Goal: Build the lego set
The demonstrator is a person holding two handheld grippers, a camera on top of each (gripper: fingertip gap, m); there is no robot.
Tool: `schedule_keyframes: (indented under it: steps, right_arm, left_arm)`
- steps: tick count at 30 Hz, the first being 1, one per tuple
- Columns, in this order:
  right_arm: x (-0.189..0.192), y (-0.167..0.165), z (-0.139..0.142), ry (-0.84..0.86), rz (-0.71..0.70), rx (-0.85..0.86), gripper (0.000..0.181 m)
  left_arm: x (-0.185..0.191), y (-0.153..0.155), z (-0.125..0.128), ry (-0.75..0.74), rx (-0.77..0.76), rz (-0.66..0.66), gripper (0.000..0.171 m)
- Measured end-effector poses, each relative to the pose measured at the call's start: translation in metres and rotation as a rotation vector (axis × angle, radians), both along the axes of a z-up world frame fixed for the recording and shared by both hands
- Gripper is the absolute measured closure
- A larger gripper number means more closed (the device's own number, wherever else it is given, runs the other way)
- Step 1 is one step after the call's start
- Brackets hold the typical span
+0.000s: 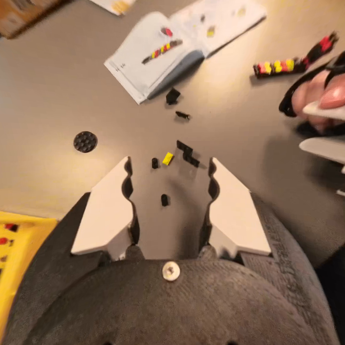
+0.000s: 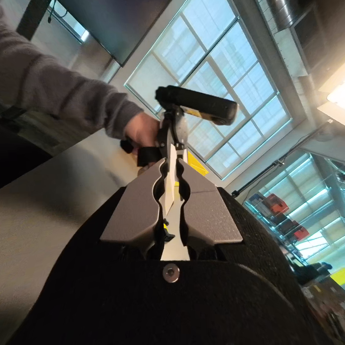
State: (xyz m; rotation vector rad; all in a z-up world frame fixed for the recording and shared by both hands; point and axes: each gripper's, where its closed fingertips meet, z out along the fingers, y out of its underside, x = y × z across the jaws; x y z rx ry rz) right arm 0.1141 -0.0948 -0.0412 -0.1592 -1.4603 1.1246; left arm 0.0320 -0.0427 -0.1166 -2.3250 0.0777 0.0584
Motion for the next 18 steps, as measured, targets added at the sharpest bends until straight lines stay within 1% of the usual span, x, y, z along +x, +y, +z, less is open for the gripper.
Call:
schedule_keyframes:
  steps: [1, 3, 8, 10, 13, 16, 18]
  right_arm:
    - [0.001, -0.001, 0.000, 0.005, -0.002, 0.007, 0.176]
    - [0.001, 0.000, 0.001, 0.010, -0.007, 0.007, 0.176]
    - [0.001, 0.010, 0.006, 0.003, -0.018, -0.056, 0.176]
    - [0.001, 0.014, 0.007, 0.002, -0.025, -0.075, 0.176]
    - [0.001, 0.017, 0.009, 0.002, -0.028, -0.095, 0.176]
    - [0.000, 0.020, 0.009, 0.001, -0.040, -0.100, 0.176]
    - [-0.002, 0.023, 0.009, 0.001, -0.054, -0.112, 0.175]
  left_arm:
    - [0.002, 0.001, -0.001, -0.002, 0.048, 0.040, 0.083]
    - [0.002, 0.004, -0.005, 0.019, 0.107, 0.112, 0.082]
    - [0.016, 0.009, -0.027, 0.015, 0.117, 0.160, 0.099]
    - [0.013, 0.011, -0.030, 0.030, 0.128, 0.192, 0.100]
    - [0.011, 0.013, -0.030, 0.050, 0.132, 0.201, 0.114]
    - [0.012, 0.016, -0.023, 0.123, 0.176, 0.182, 0.135]
    - [0.012, 0.017, -0.023, 0.184, 0.173, 0.169, 0.150]
